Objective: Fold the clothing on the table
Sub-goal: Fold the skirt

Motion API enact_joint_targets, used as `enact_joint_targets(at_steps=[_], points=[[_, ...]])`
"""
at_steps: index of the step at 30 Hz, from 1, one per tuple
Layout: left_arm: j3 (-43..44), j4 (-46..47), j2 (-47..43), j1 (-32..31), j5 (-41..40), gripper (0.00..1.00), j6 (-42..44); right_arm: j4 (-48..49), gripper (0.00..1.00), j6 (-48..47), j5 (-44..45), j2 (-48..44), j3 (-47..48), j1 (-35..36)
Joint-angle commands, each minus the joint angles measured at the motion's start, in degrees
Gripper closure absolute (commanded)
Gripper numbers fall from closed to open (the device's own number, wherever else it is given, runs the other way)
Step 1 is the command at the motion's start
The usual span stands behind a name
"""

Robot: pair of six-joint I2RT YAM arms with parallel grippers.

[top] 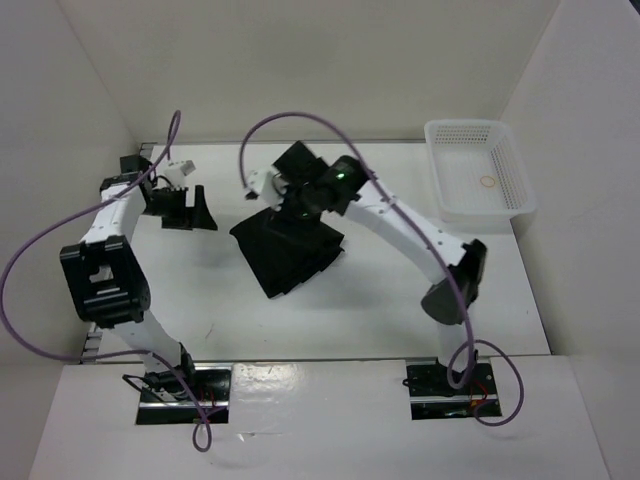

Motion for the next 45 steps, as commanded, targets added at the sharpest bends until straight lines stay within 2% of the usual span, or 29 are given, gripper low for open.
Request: enact_joint_targets(at_steps=[1,3,6,8,10,13,18,20,22,26,34,42,45], points=[[-0.5,-4.2,-9.6,1.7,-3.3,0.0,3.3,3.3,0.23,-2.5,0.5,-10.0,-10.5,-8.6],[0.8,-4.2,-14.4,1.8,-4.1,0.0,3.3,7.2,0.23,-2.5,0.5,-13.5,-15.7,-13.0],[3.9,-3.6,-17.0,0.4,1.7,0.0,0.9,11.7,0.2,-1.4,-2.7,-20.0,-27.3,-21.9],[6.1,-3.6,-15.5,-1.7,9.1,0.0,-0.2,14.5,0.19,-0.9,-3.9,-24.7,-33.8,-27.2],[10.1,-4.2,-12.7,-3.5,16.2,0.0,-1.0,15.9,0.18,-0.9,-3.9,-27.6,-37.9,-29.5],[14.6,-8.6,-6.8,-6.5,17.0,0.0,3.3,18.6,0.15,-0.2,-5.2,-32.8,-44.9,-33.0],[16.0,-6.2,-1.1,-10.8,16.4,0.0,2.5,21.2,0.11,3.0,-10.4,-42.8,-54.4,-43.7],[17.2,-5.7,1.9,-14.8,16.4,0.0,1.9,21.2,0.11,3.0,-12.8,-46.0,-57.6,-47.1],[20.1,-6.4,6.1,-18.7,17.6,0.0,2.6,21.7,0.1,3.0,-14.4,-49.8,-59.4,-52.1],[22.3,-13.2,13.4,-20.9,23.4,0.0,9.2,20.9,0.1,3.0,-19.7,-52.8,-62.3,-58.6],[18.9,-30.1,25.9,-17.2,27.9,0.0,32.9,19.1,0.1,3.0,-24.6,-54.9,-63.0,-66.6],[16.9,-30.1,36.3,-14.9,28.6,0.0,38.1,18.6,0.1,3.0,-25.9,-53.5,-63.0,-70.8],[16.9,-30.1,34.0,-14.9,28.6,0.0,38.6,18.0,0.1,2.5,-25.9,-53.5,-62.4,-71.4]])
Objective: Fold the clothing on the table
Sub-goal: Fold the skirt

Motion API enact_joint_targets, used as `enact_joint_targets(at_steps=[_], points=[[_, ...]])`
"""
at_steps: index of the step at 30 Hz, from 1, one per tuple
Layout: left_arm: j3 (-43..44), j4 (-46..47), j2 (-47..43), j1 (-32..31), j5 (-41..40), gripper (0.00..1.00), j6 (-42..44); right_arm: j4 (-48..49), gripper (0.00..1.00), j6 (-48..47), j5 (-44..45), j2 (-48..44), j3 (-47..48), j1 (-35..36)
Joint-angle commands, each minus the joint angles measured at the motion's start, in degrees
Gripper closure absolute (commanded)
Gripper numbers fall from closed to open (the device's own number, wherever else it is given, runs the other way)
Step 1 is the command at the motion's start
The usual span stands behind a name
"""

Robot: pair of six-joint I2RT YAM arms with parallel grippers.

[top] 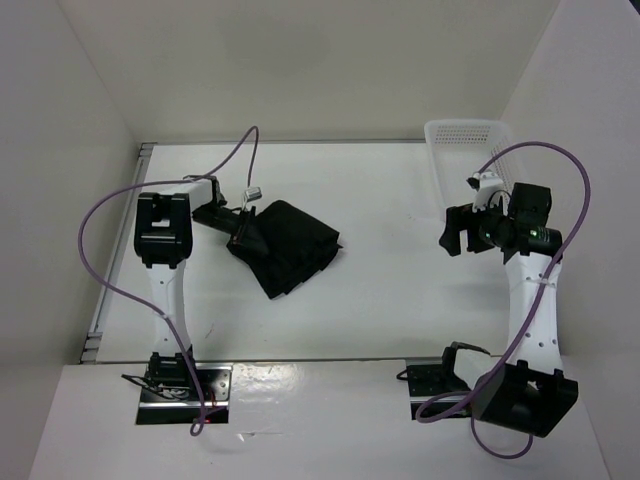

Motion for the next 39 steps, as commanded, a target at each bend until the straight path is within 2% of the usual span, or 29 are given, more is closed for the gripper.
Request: enact_joint_targets(at_steps=[1,6,8,10,11,12,13,14,15,16,17,20,22,25,27,30,32,39], points=[[-0.4,1.2,-1.0,-0.8,-1.7,0.0,5.1,0.3,0.1,-0.1,-1.6,0.0,0.6,-1.0],[5.0,1.2,-19.5,-1.4,-3.1,0.0,-3.4,0.3,0.08,-0.1,-3.4,-2.4,0.1,-2.8],[10.8,1.2,-27.6,-2.2,-5.7,0.0,-6.6,0.3,0.08,0.4,-3.9,-3.4,0.1,-3.5],[13.7,3.7,-32.6,-1.4,-7.2,0.0,-13.6,1.9,0.05,1.5,-3.9,-4.9,0.1,-4.3],[13.7,9.4,-38.2,-0.5,-10.1,0.0,-17.7,2.6,0.03,2.9,-4.5,-4.9,0.1,-4.8],[12.1,12.9,-41.4,0.5,-12.3,0.0,-25.8,3.4,0.01,3.8,-4.5,-5.9,0.1,-4.8],[9.6,16.7,-48.5,2.7,-14.6,0.0,-29.6,5.4,0.01,4.9,-3.9,-6.8,0.1,-4.8],[6.5,25.1,-52.5,3.9,-22.5,0.0,-33.2,6.7,0.01,6.9,-2.9,-6.8,-0.9,-4.8],[-2.1,29.2,-56.7,4.8,-27.6,0.0,-39.1,9.6,0.01,8.0,-2.9,-8.4,-1.5,-4.8],[-6.4,34.0,-64.6,6.1,-32.0,0.0,-40.4,11.4,0.01,9.2,-1.1,-8.9,-3.0,-4.8],[-9.3,34.0,-67.0,7.1,-37.5,0.0,-41.1,13.4,0.01,11.2,-0.4,-10.5,-4.0,-4.8],[-20.8,35.3,-74.1,11.4,-45.5,0.0,-44.3,19.9,0.01,14.8,4.5,-11.9,-7.6,-4.2],[-30.1,38.0,-83.0,15.0,-48.3,0.0,-44.9,22.2,0.01,16.5,7.1,-12.6,-9.7,-3.0],[-34.7,36.2,-87.5,18.7,-50.6,0.0,-43.0,25.7,0.01,17.6,10.4,-17.6,-13.7,-2.5],[-38.4,36.2,-89.9,22.3,-46.1,0.0,-40.2,26.6,0.01,17.0,10.4,-20.9,-13.7,-2.5],[-40.4,38.6,-95.8,26.0,-45.3,0.0,-40.2,27.2,0.01,15.4,8.2,-23.4,-15.6,-2.5],[-40.8,38.8,-95.8,29.5,-44.8,0.0,-40.2,27.2,0.01,15.4,8.2,-23.4,-15.6,-2.5],[-41.4,39.6,-93.7,32.0,-43.7,0.0,-40.2,27.7,0.01,13.6,7.0,-26.9,-17.5,-3.0]])
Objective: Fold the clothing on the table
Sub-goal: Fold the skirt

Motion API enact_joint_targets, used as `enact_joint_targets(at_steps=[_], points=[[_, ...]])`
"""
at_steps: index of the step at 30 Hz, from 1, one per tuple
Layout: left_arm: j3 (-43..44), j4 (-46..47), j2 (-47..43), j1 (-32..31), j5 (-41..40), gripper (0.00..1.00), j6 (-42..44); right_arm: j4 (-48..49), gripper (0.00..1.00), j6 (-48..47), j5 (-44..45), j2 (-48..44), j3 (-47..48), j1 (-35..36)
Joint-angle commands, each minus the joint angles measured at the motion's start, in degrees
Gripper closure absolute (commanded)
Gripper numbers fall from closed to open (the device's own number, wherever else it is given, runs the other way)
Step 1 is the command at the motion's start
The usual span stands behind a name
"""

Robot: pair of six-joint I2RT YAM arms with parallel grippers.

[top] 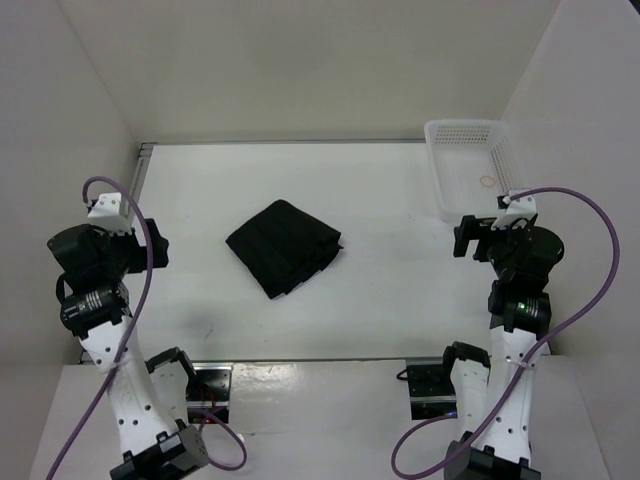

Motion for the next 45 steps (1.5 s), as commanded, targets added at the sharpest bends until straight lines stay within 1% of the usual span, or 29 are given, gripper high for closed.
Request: enact_joint_targets(at_steps=[1,2,3,6,12,16,45], points=[[0.2,2.3,1.7,2.0,0.9,0.0,0.5,3.5,0.01,-1.4,0.1,-2.3,-1.3,-0.1],[0.2,2.3,2.2,2.0,0.9,0.0,0.5,2.3,0.01,-1.4,0.1,-2.4,-0.8,-0.1],[0.2,2.3,2.8,3.3,0.9,0.0,0.5,1.8,0.01,-1.4,0.1,-1.8,-0.1,-0.1],[0.2,2.3,3.4,4.5,0.9,0.0,0.5,1.8,0.01,-1.4,0.1,-2.3,-0.6,-0.1],[0.2,2.3,1.8,6.3,1.5,0.0,1.0,1.8,0.01,-3.3,-3.0,-3.0,-0.6,-0.7],[0.2,2.3,1.8,7.0,1.5,0.0,1.0,1.8,0.01,-3.3,-2.5,-3.0,-0.6,-0.7],[0.2,2.3,1.8,7.0,1.5,0.0,1.0,1.8,0.01,-3.3,-3.9,-4.0,-0.6,-0.7]])
